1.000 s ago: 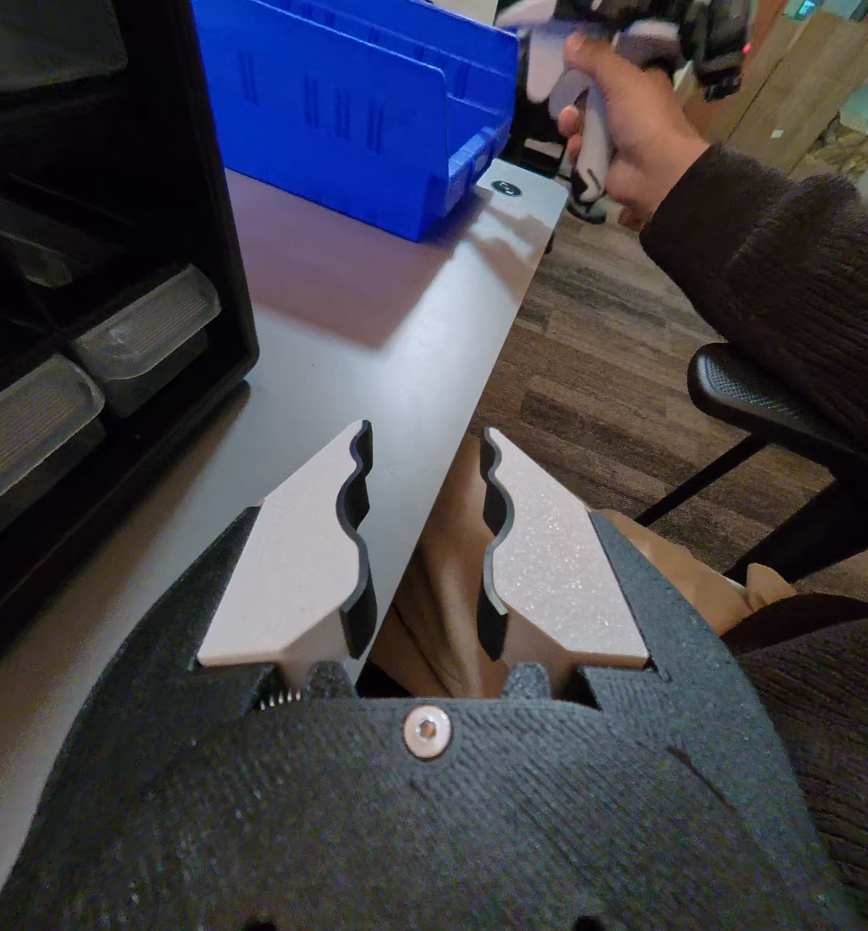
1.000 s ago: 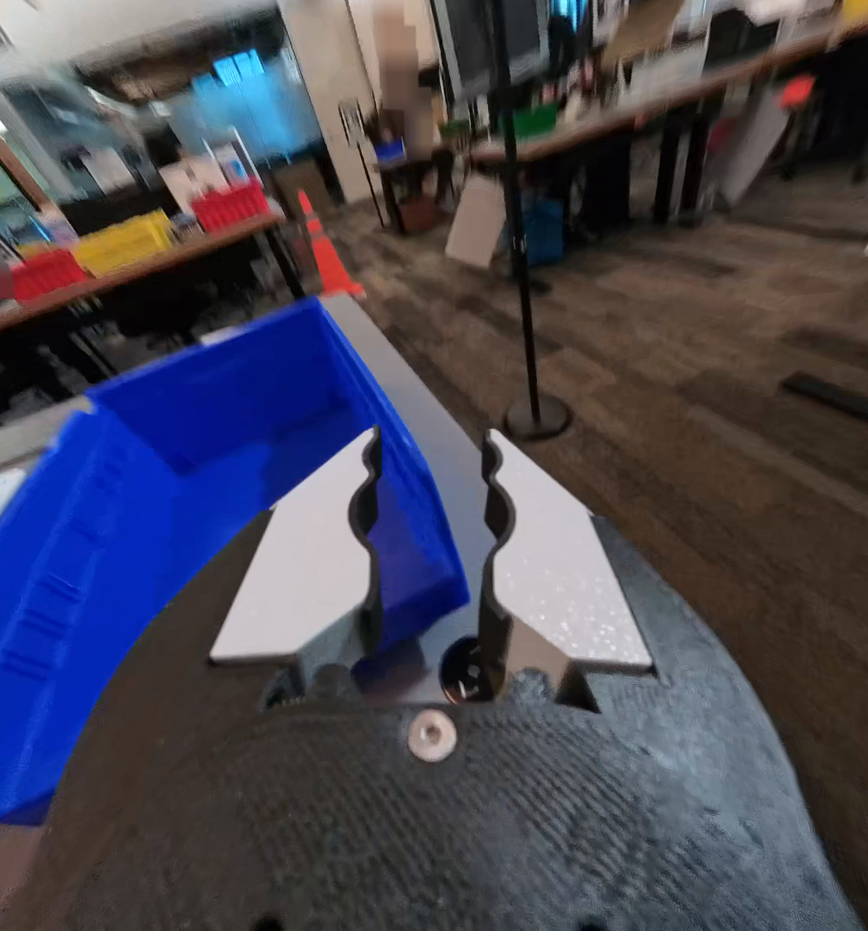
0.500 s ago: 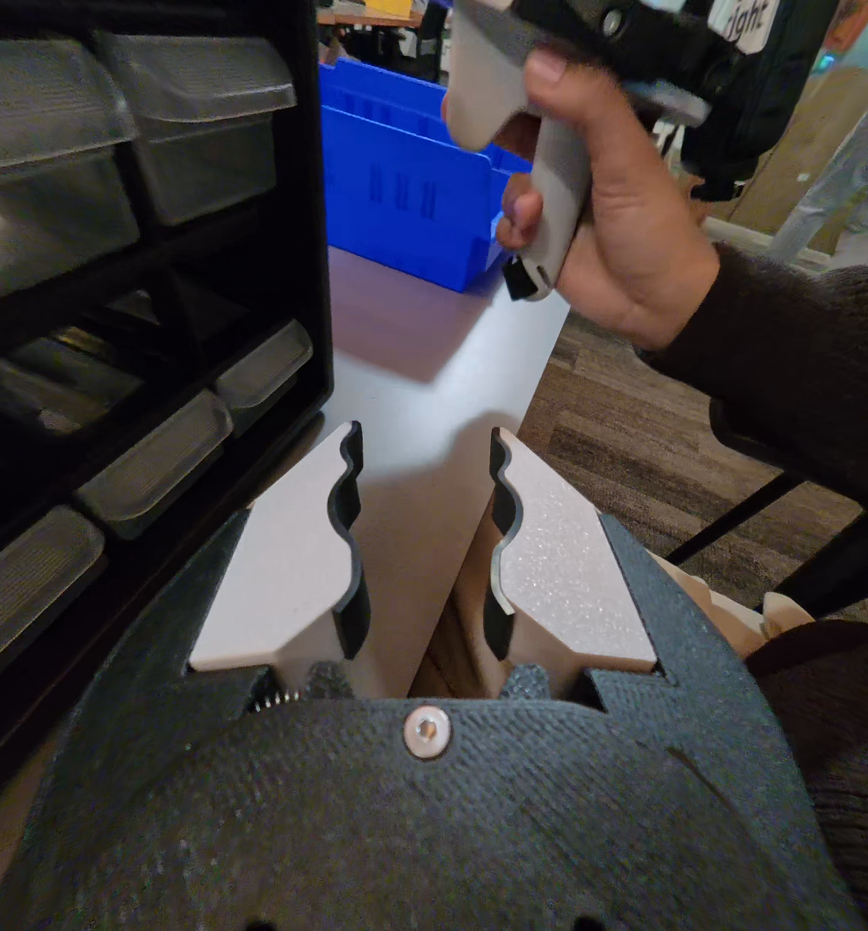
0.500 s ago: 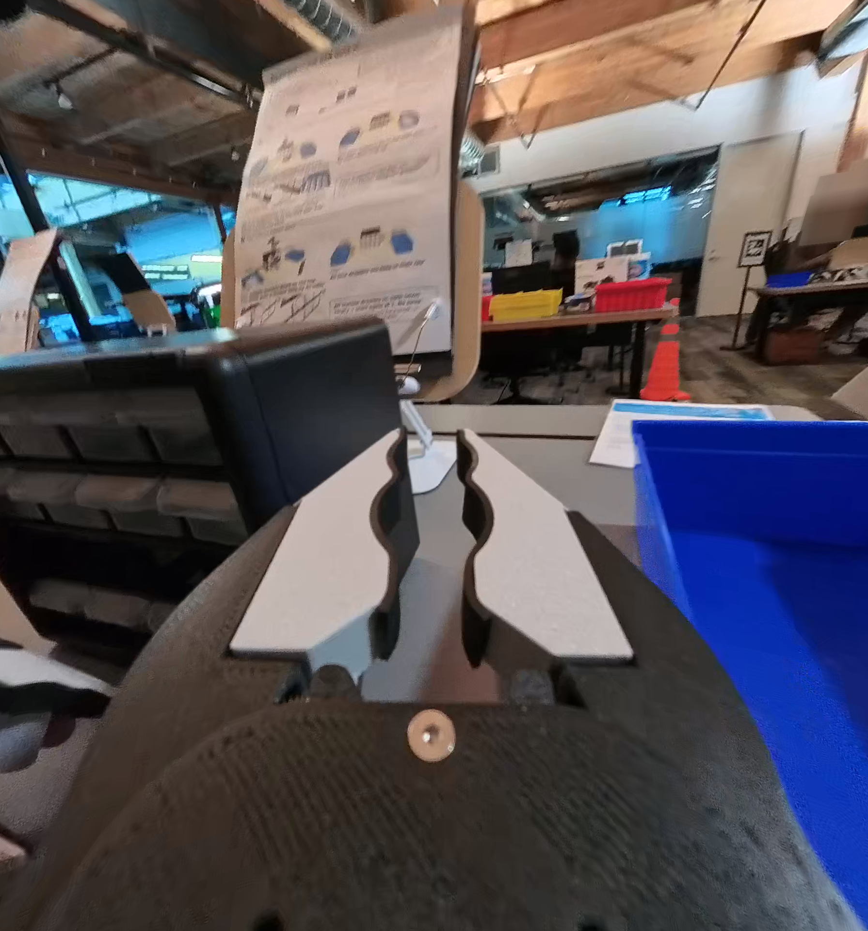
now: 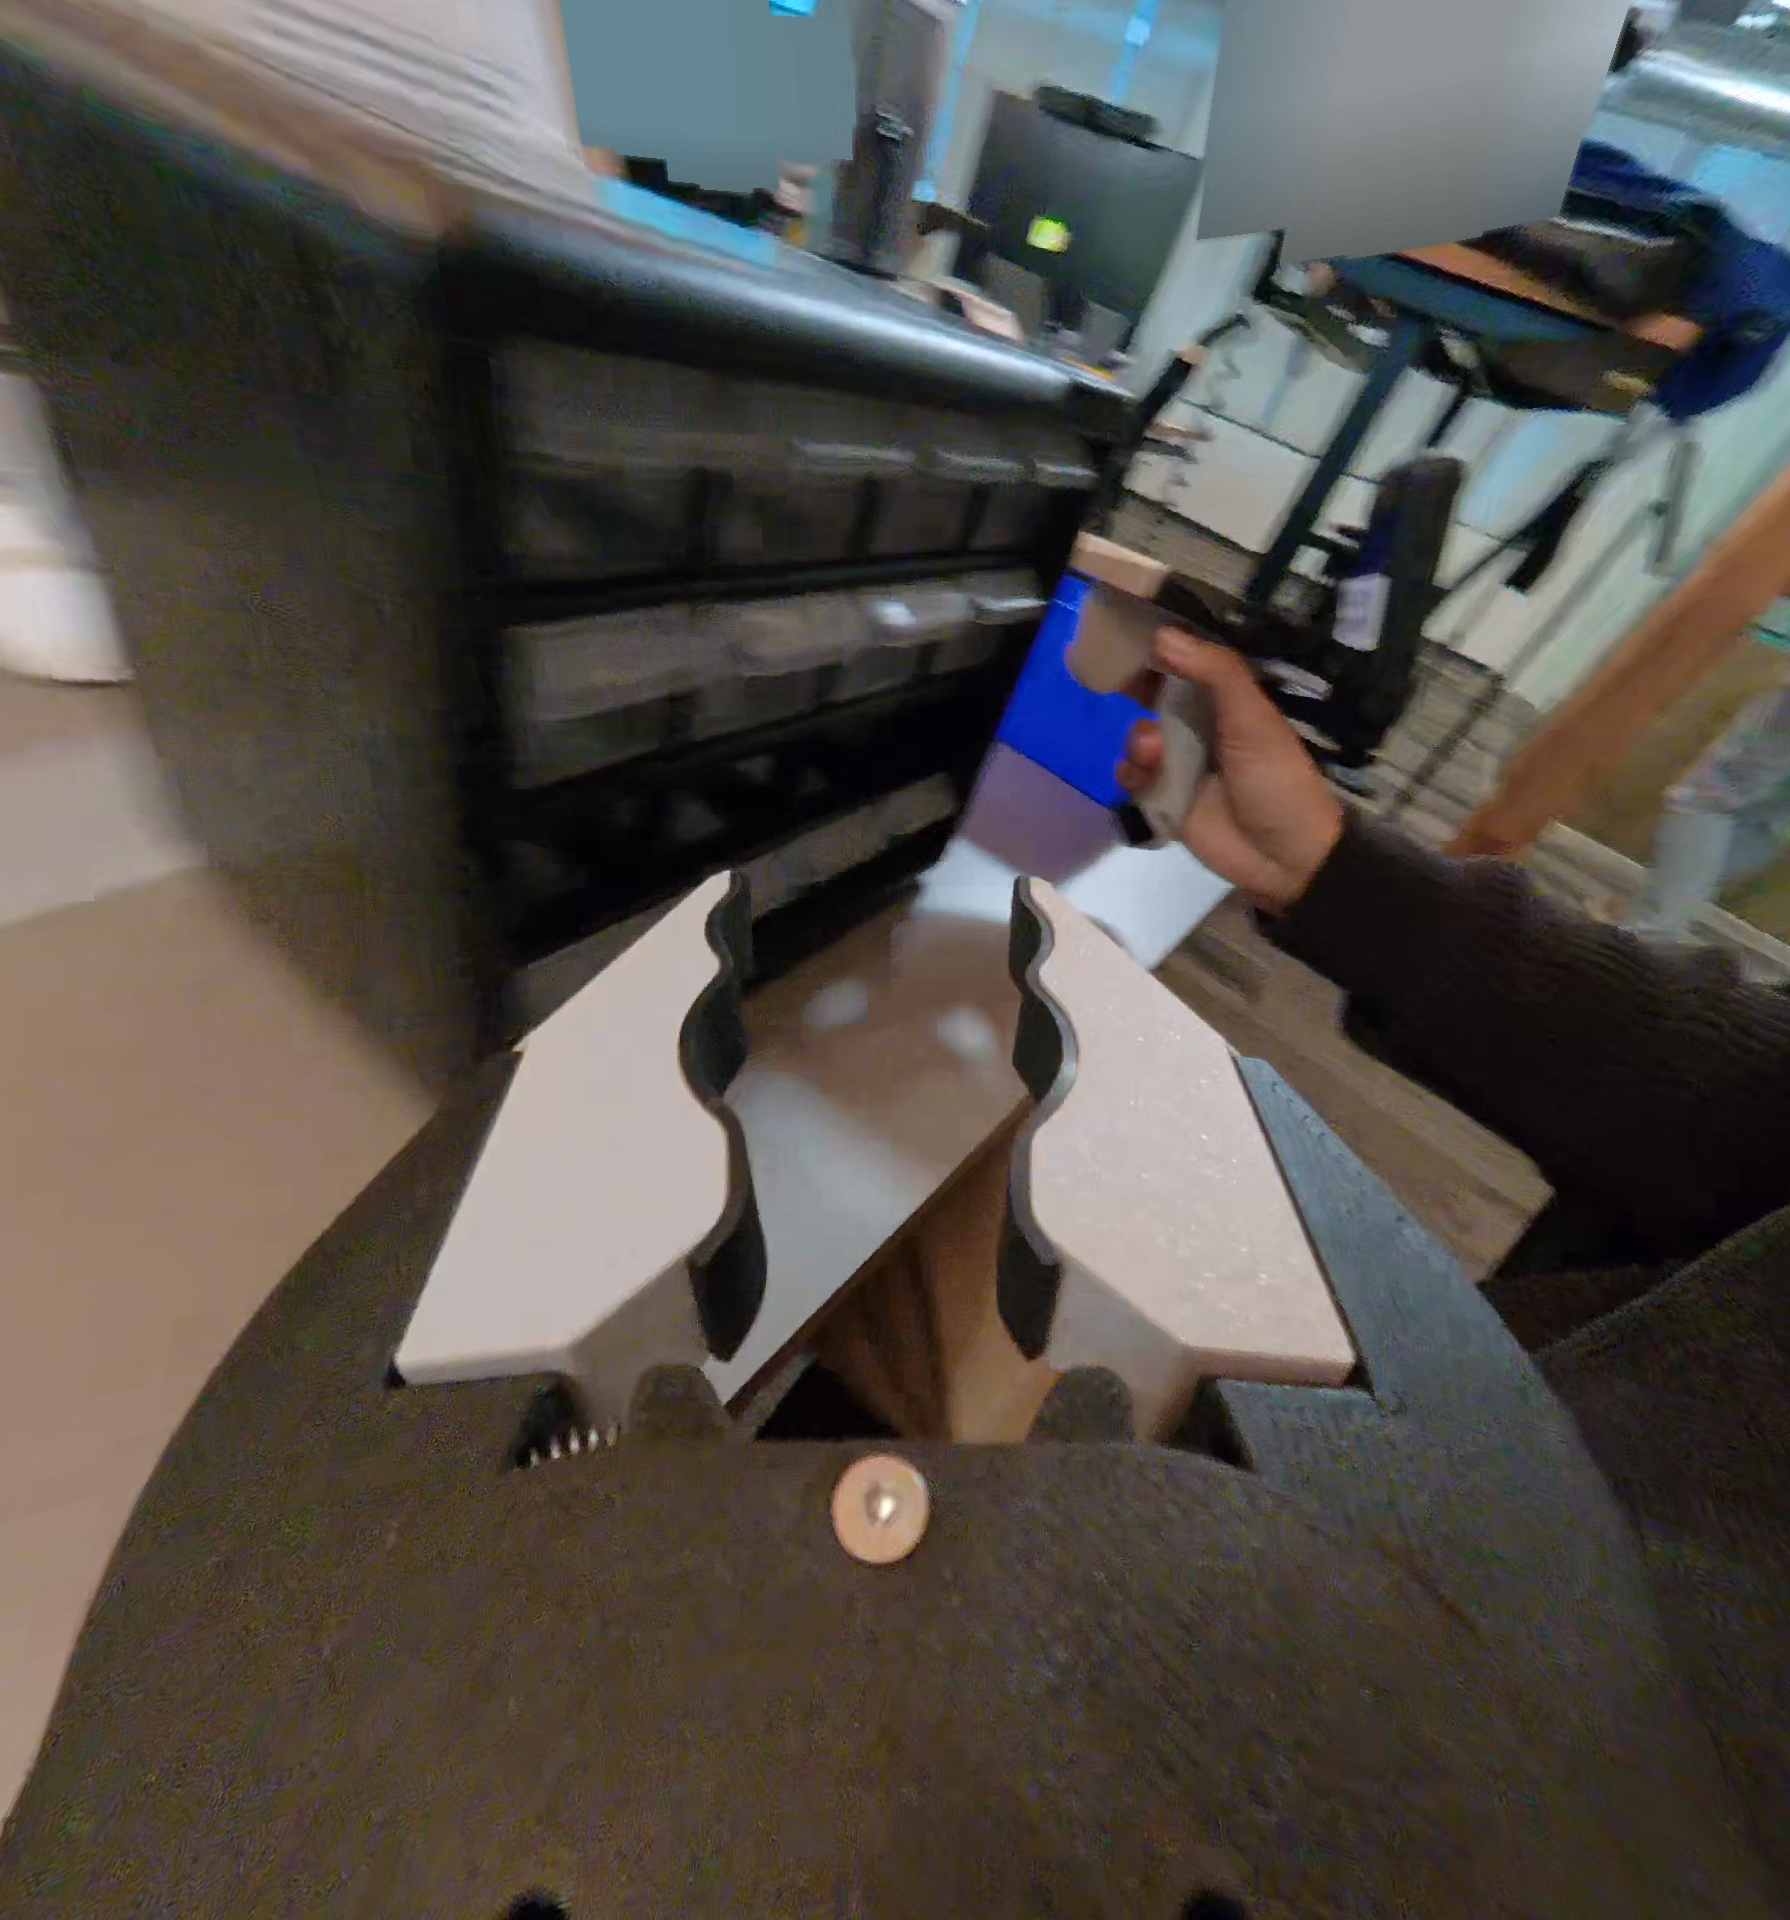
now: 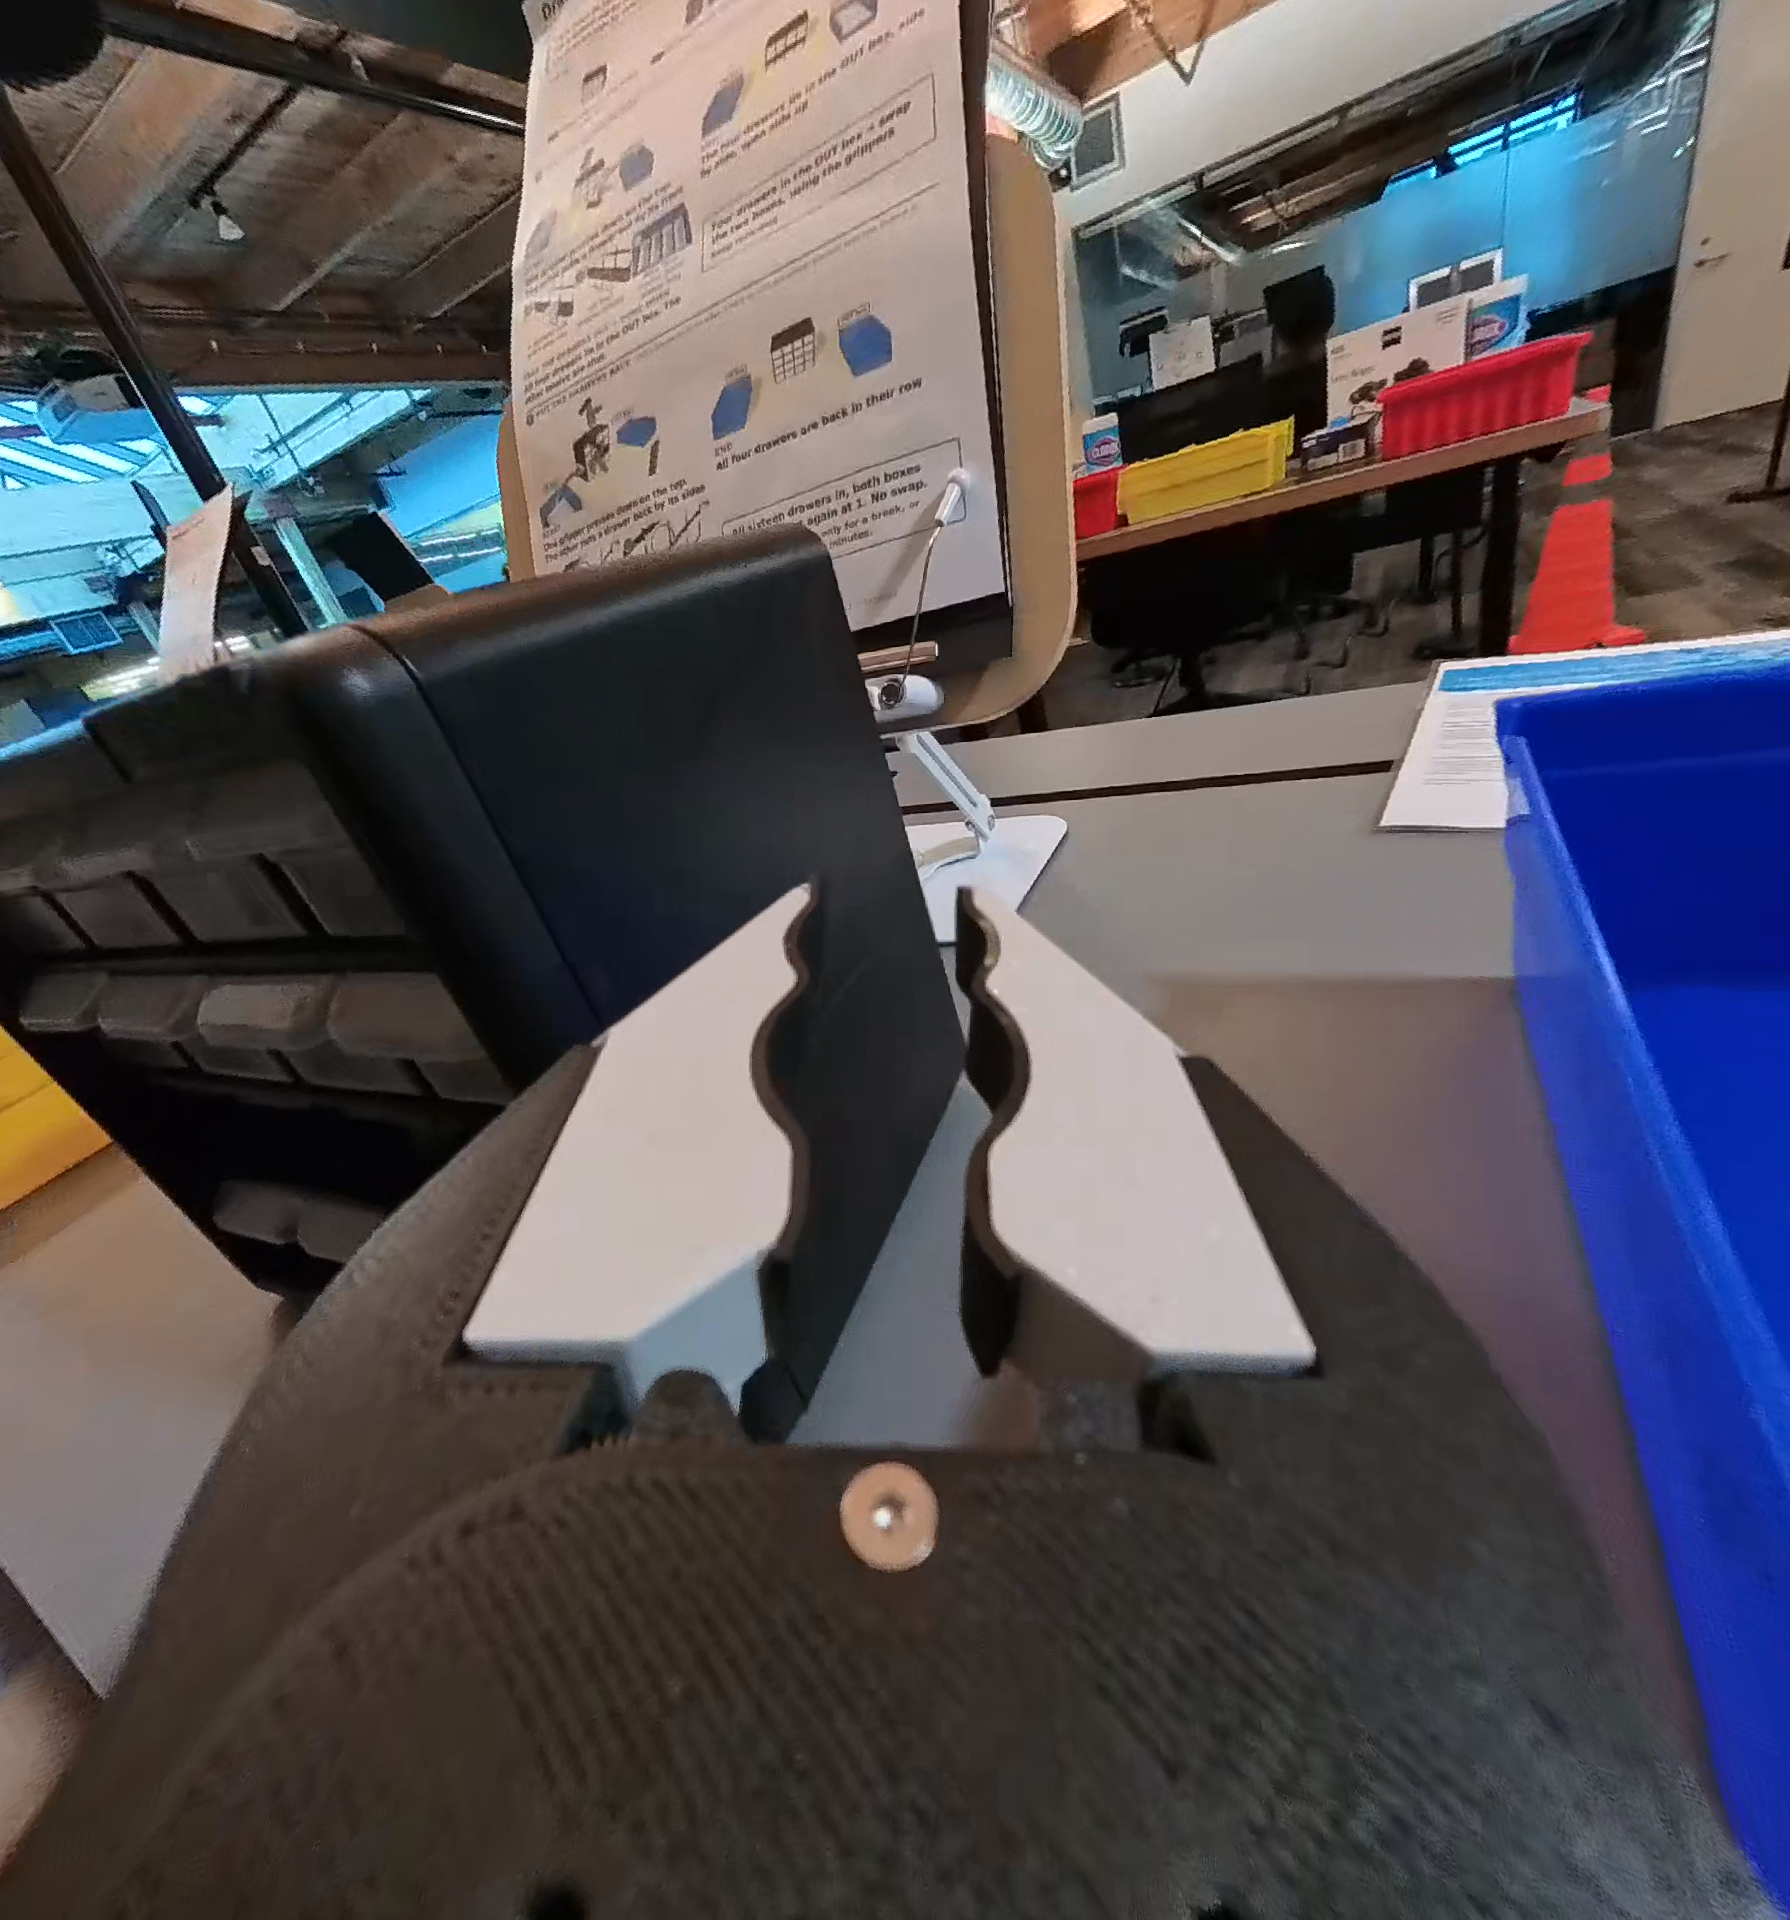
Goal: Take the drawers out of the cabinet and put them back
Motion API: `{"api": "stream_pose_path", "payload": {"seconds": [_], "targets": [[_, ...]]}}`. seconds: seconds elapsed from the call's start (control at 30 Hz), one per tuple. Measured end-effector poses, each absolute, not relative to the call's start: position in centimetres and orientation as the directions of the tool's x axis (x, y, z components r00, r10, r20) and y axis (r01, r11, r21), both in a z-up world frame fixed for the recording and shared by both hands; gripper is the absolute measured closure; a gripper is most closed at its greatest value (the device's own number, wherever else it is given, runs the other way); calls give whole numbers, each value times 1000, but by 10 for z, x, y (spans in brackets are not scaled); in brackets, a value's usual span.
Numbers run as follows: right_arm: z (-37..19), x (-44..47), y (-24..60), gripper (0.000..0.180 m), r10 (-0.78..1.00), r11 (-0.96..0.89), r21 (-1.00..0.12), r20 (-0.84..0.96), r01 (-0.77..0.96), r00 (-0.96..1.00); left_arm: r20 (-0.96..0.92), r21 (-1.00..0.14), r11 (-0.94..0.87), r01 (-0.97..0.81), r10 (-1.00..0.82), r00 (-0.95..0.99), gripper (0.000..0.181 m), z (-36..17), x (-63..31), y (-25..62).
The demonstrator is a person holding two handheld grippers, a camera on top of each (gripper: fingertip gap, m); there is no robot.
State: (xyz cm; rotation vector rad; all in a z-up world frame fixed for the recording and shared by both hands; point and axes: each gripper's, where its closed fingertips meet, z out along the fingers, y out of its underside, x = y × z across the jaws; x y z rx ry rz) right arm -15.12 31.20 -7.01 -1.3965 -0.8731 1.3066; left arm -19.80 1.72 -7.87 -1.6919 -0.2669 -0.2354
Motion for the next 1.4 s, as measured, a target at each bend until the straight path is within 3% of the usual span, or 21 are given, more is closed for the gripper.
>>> {"api": "stream_pose_path", "payload": {"seconds": [0.1, 0.2, 0.27, 0.4, 0.5, 0.6, 0.77, 0.87, 1.07, 1.2, 1.4], "targets": [[-77, -150, 312, 156, 951, -258, -961, -271, -101, 151, 211, -941, -204, 270, 267, 940, 139, -74, -268, -63], [-86, -149, 314, 156, 949, -270, -960, -278, -75, 151, -37, -915, -368, 167, 488, 872, 140, -60, -358, -150], [-90, -146, 317, 157, 944, -282, -957, -289, -67, 161, -173, -845, -510, 160, 544, 821, 141, -60, -416, -196], [-92, -137, 322, 157, 929, -315, -946, -324, -79, 181, -211, -601, -743, 295, 504, 837, 139, -105, -507, -248], [-91, -132, 324, 158, 920, -330, -940, -341, -91, 192, -207, -487, -822, 294, 436, 876, 144, -143, -552, -257], [-89, -129, 325, 158, 920, -320, -943, -334, -95, 208, -159, -360, -881, 307, 382, 910, 142, -176, -567, -257], [-93, -131, 323, 159, 930, -280, -958, -288, -67, 229, -248, -161, -960, 230, 265, 932, 144, -199, -570, -265], [-100, -136, 322, 159, 935, -272, -962, -273, -34, 225, -262, -126, -971, 203, 230, 937, 145, -198, -561, -267], [-107, -141, 320, 159, 927, -322, -946, -321, -25, 194, -345, -198, -963, 180, 241, 907, 139, -180, -562, -262], [-107, -141, 319, 160, 923, -340, -940, -340, -28, 182, -324, -111, -971, 212, 237, 916, 143, -187, -557, -274], [-108, -142, 317, 160, 922, -350, -937, -349, -23, 169, -326, -116, -972, 205, 233, 916, 142, -187, -564, -268]]}}
